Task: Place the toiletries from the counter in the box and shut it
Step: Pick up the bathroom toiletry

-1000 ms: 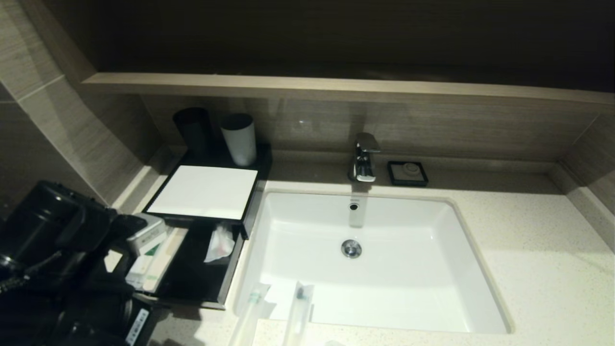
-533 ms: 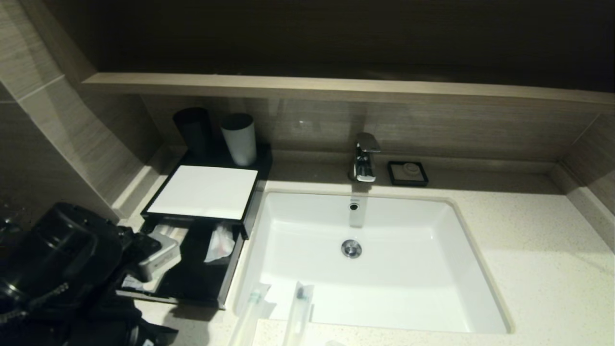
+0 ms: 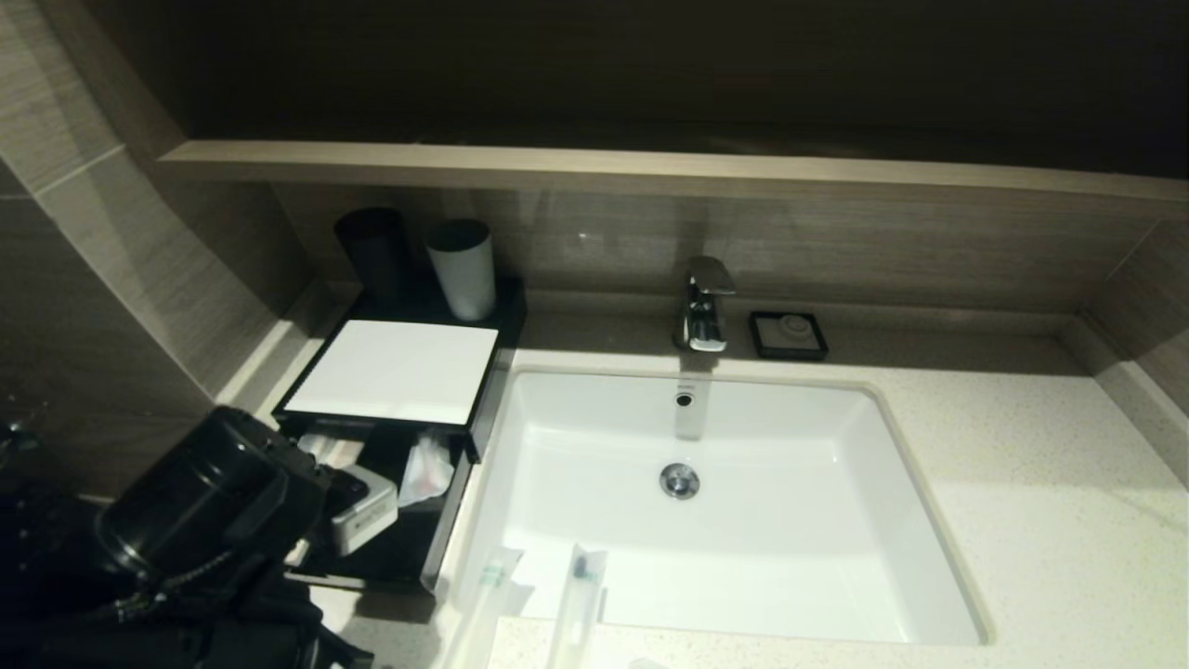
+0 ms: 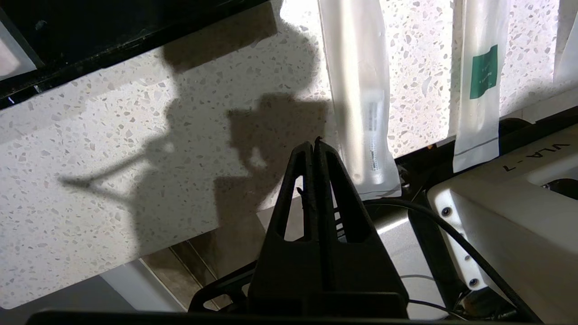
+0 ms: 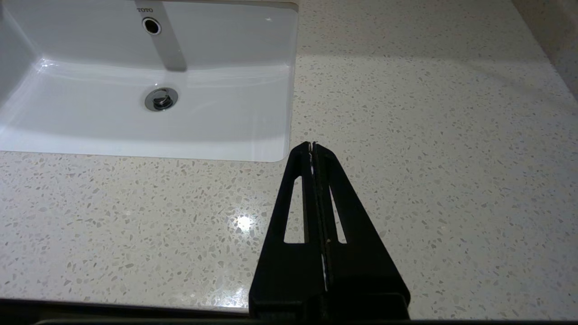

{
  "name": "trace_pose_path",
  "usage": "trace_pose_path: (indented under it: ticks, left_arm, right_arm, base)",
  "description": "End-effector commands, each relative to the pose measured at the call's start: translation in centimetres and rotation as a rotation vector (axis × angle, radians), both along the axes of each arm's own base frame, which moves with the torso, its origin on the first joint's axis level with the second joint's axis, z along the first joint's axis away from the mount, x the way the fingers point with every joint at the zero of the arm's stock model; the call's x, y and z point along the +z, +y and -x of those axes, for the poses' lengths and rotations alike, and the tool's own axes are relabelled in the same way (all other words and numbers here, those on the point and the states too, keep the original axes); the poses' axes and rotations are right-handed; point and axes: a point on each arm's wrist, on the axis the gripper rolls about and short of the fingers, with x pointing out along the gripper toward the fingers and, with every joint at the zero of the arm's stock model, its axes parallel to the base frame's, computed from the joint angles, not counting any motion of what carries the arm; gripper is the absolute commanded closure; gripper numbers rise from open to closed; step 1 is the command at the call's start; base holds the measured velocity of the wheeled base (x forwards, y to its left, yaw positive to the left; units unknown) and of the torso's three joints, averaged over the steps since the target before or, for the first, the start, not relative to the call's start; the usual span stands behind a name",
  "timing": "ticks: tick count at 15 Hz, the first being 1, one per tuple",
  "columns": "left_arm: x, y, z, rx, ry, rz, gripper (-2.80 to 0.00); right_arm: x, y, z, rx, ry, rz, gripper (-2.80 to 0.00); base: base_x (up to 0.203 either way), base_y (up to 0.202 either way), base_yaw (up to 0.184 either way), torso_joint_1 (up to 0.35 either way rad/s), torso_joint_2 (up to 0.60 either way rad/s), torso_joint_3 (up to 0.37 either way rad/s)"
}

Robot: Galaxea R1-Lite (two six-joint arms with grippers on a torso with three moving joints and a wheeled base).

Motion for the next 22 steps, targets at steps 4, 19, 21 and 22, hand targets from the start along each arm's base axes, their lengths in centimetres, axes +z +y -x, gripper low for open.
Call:
trace_pose_path:
  ticks: [4, 19, 21, 22]
  left_arm:
    - [0.9, -1.9, -1.6, -0.024, 0.010, -0.014, 0.00]
    - [-0.1, -8.1, -5.3, -0.076, 0.285, -0.256, 0.00]
    - [-0.2, -8.3, -5.4, -0.080, 0.311, -0.282, 0.00]
    - [-0.3, -8.4, -5.4, -0.080, 0.321, -0.293, 0.00]
  right_arm:
    - [0.0, 0.0, 0.0, 0.000, 0.000, -0.001, 0.00]
    - [0.0, 0.0, 0.0, 0.000, -0.001, -0.001, 0.00]
    - [0.0, 0.0, 0.0, 0.000, -0.001, 0.000, 0.00]
    - [0.0, 0.0, 0.0, 0.000, -0.001, 0.000, 0.00]
  base:
    - [0.000, 0.000, 0.000, 0.000, 0.00, 0.000]
    - [0.000, 0.000, 0.000, 0.000, 0.00, 0.000]
    - [0.000, 0.000, 0.000, 0.000, 0.00, 0.000]
    - [0.000, 0.000, 0.000, 0.000, 0.00, 0.000]
